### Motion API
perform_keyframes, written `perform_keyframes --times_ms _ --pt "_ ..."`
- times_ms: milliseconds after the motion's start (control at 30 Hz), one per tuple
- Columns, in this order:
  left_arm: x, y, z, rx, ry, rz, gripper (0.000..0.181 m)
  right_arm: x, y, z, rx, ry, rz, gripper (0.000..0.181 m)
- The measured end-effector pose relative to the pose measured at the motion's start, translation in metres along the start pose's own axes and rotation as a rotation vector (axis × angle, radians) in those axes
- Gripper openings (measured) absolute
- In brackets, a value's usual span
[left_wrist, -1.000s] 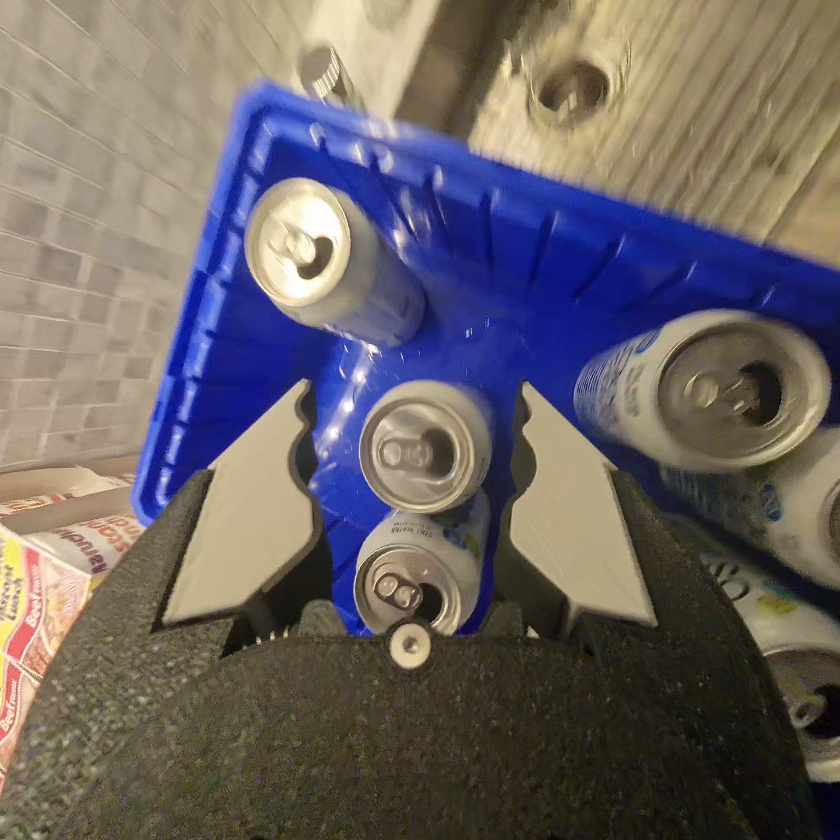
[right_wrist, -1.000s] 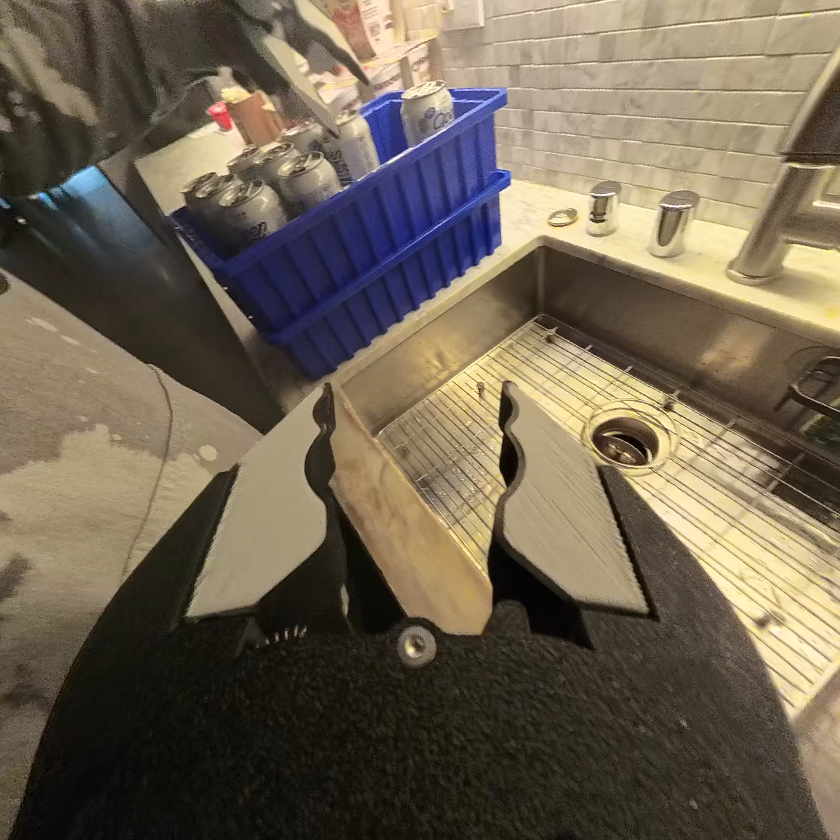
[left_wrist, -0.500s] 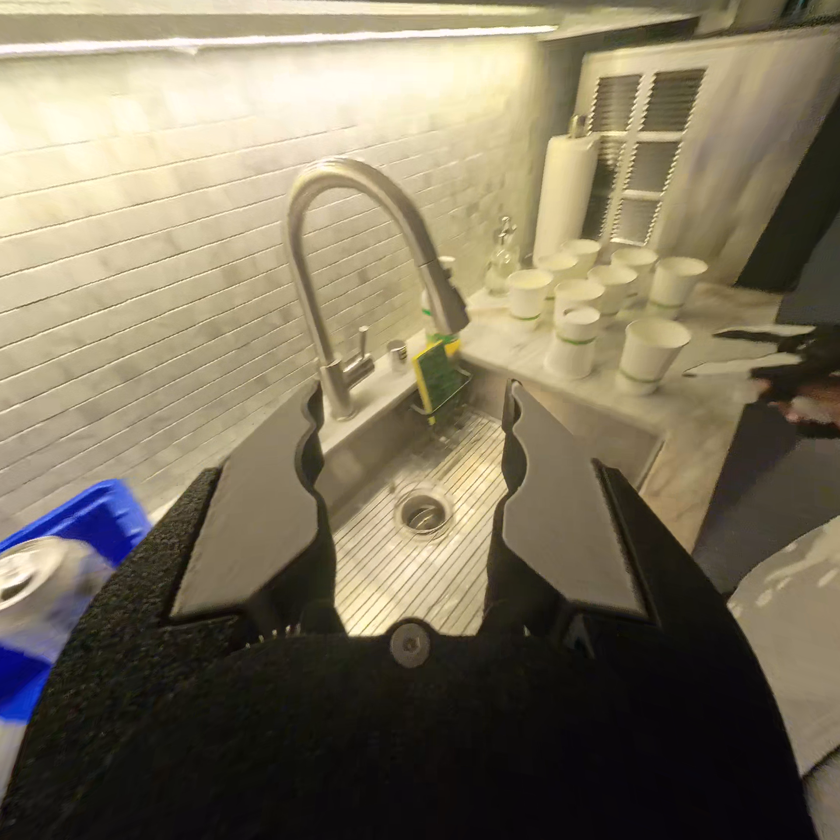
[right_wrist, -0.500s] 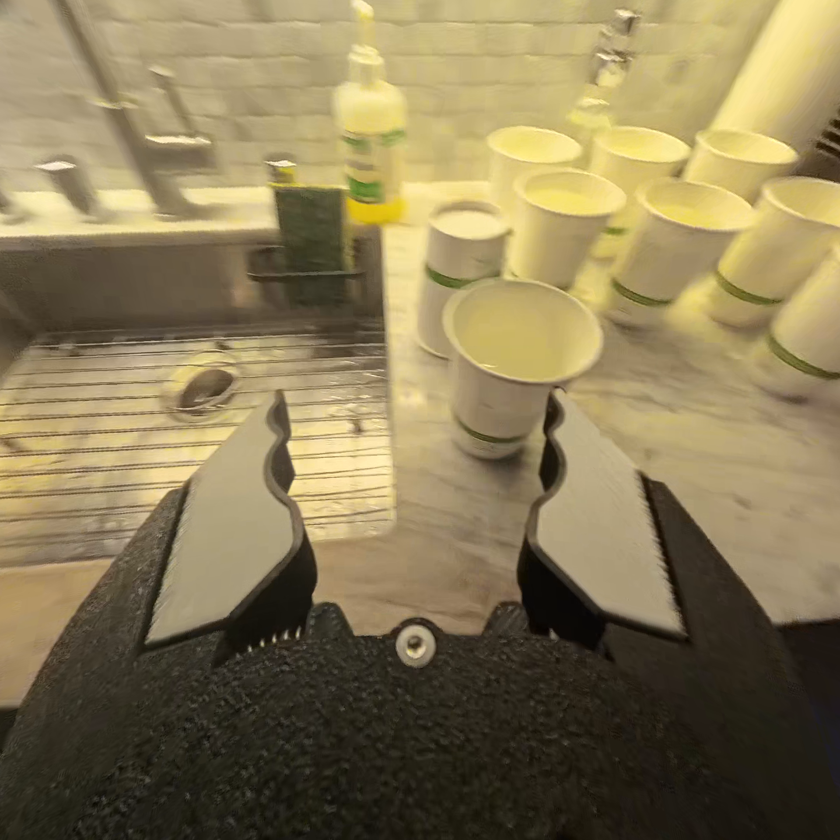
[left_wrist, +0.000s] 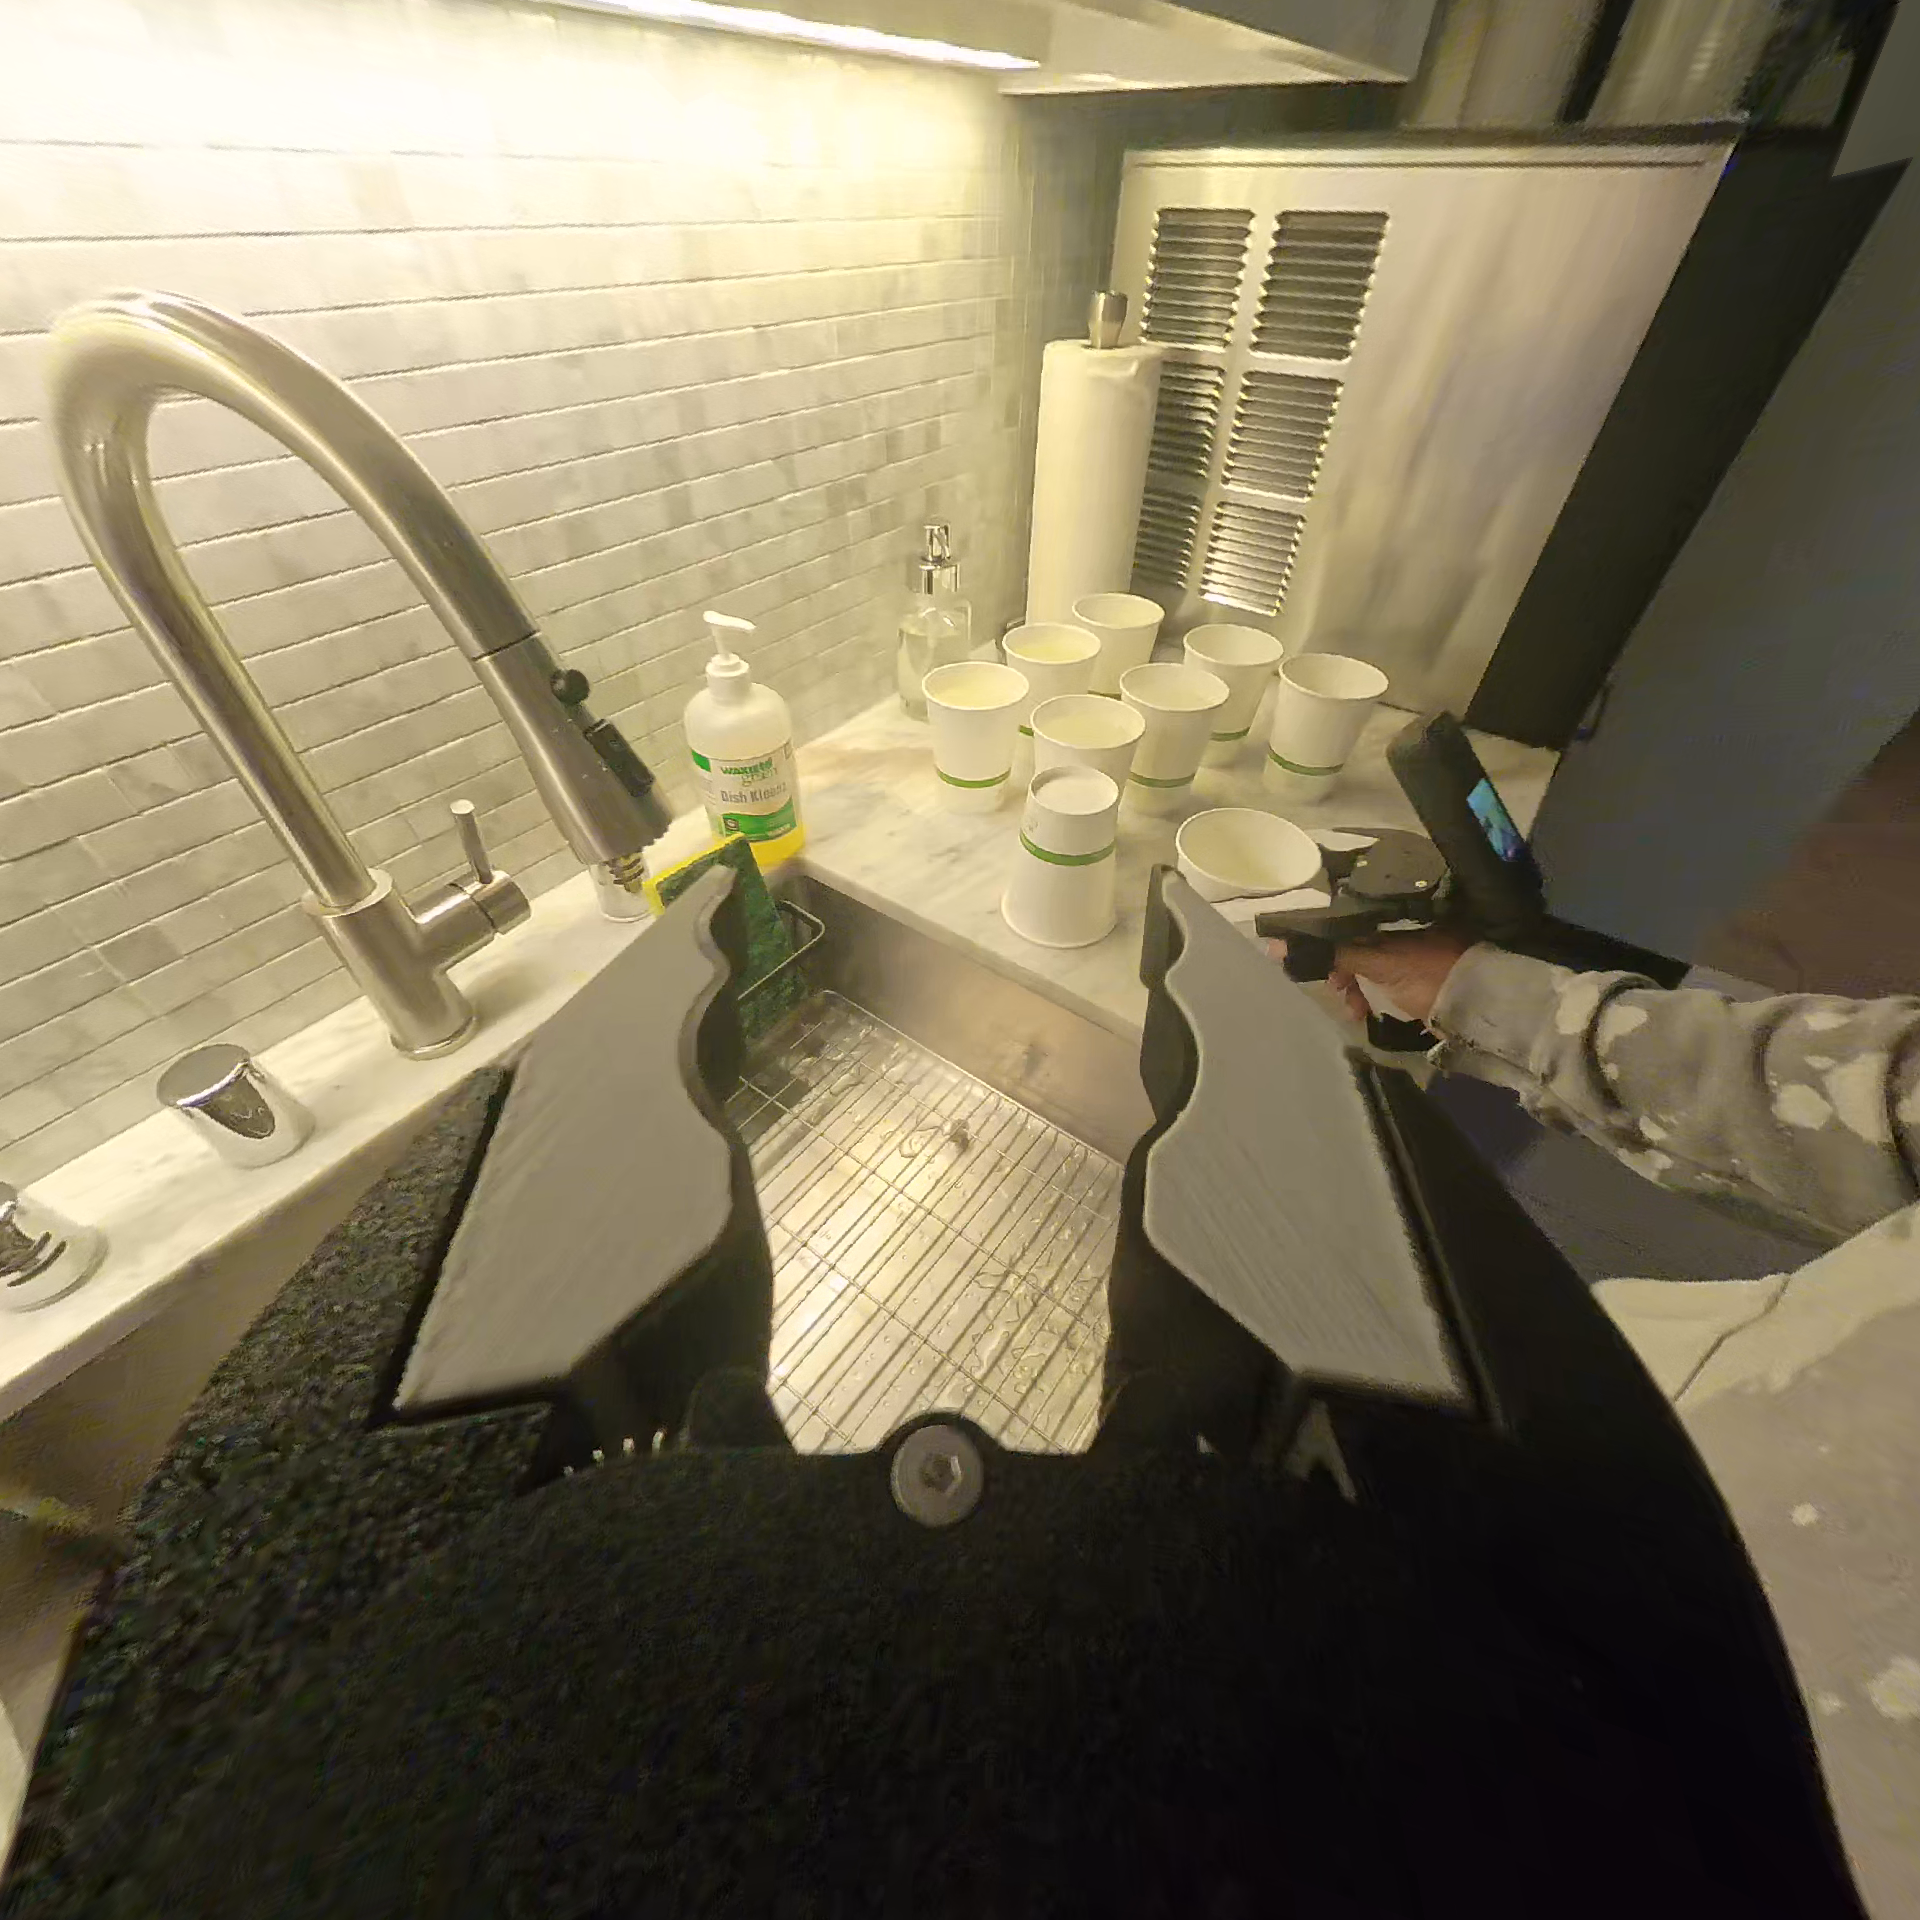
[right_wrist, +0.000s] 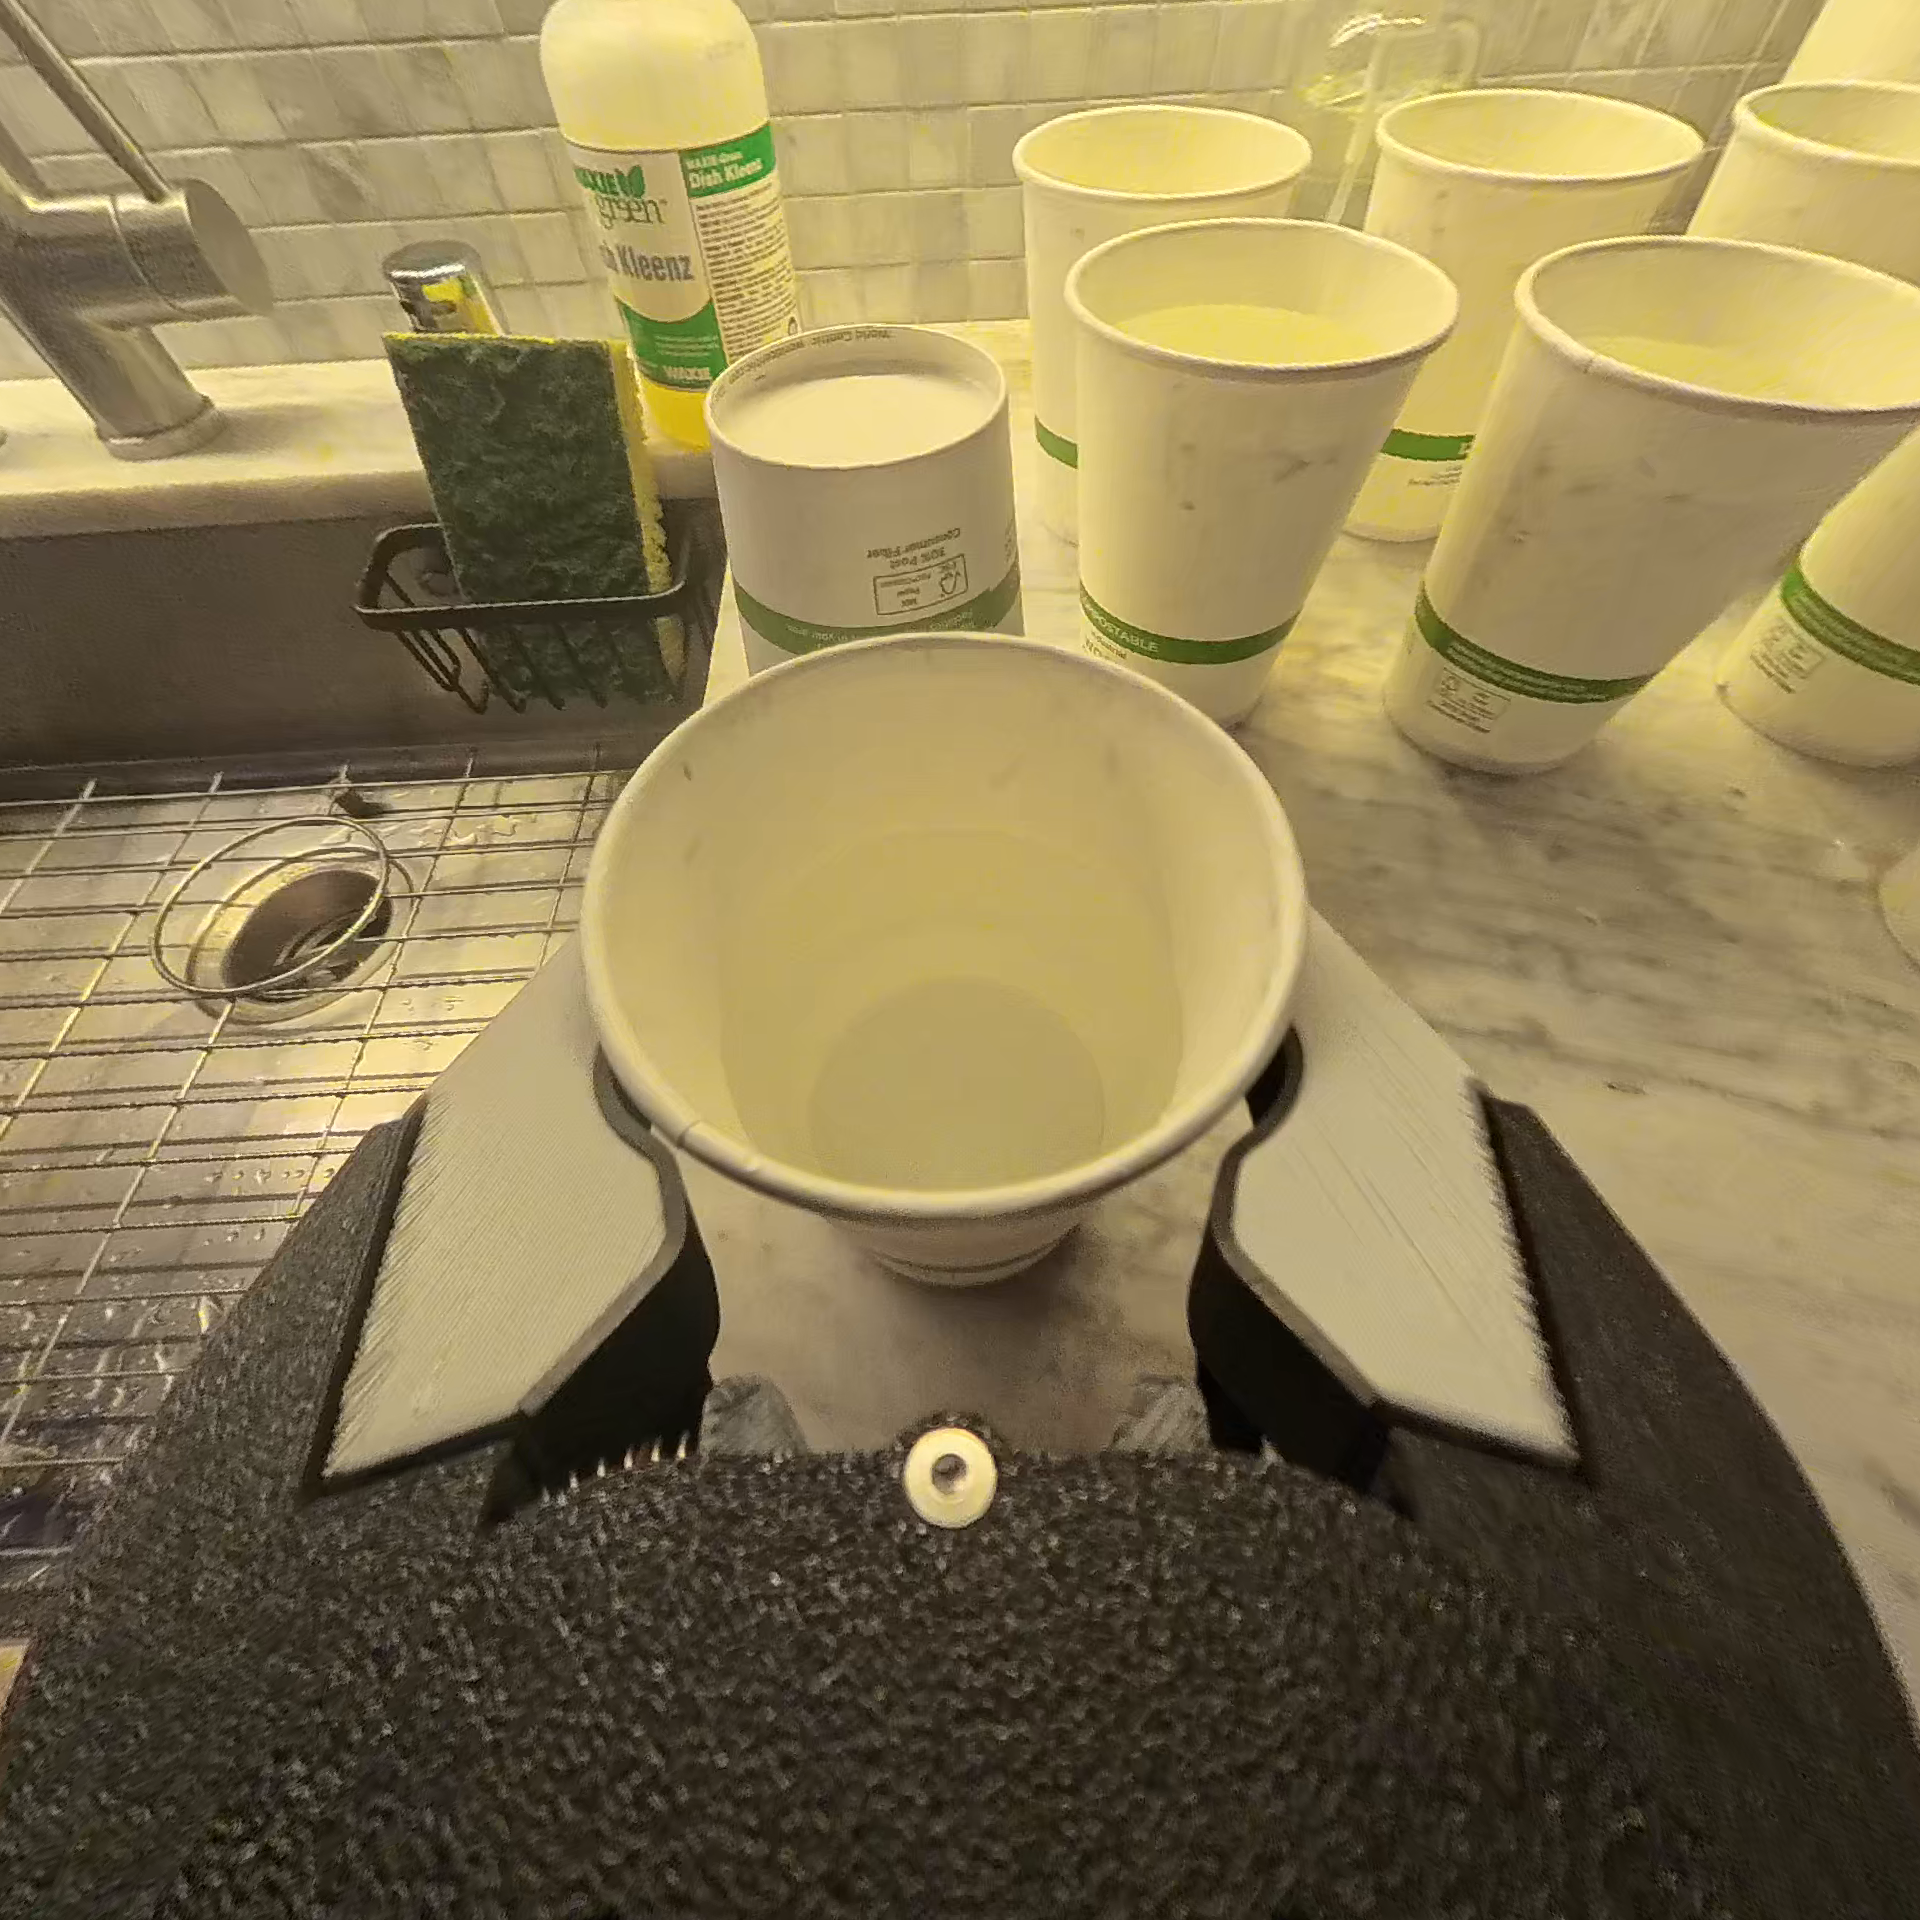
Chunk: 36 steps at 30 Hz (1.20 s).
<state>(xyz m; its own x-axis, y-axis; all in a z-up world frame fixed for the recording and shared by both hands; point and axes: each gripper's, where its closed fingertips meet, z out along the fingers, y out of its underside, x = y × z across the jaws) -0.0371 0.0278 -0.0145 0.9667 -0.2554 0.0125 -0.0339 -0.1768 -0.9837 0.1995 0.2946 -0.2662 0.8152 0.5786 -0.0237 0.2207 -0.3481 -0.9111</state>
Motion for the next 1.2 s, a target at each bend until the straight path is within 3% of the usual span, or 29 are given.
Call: perform_keyframes --times_ms 533,800,1200 --pt "0.026 -0.01 0.03 -0.043 0.008 0.065 0.074 0.001 0.002 0.009 0.03 -0.003 -0.05 0.111" --pt "0.032 -0.003 0.033 -0.069 0.003 0.081 0.073 0.004 0.001 0.008 0.047 0.012 -0.044 0.095" --pt "0.036 0.002 0.042 -0.081 -0.004 0.075 0.072 0.042 -0.004 -0.005 0.103 0.056 0.005 0.091"
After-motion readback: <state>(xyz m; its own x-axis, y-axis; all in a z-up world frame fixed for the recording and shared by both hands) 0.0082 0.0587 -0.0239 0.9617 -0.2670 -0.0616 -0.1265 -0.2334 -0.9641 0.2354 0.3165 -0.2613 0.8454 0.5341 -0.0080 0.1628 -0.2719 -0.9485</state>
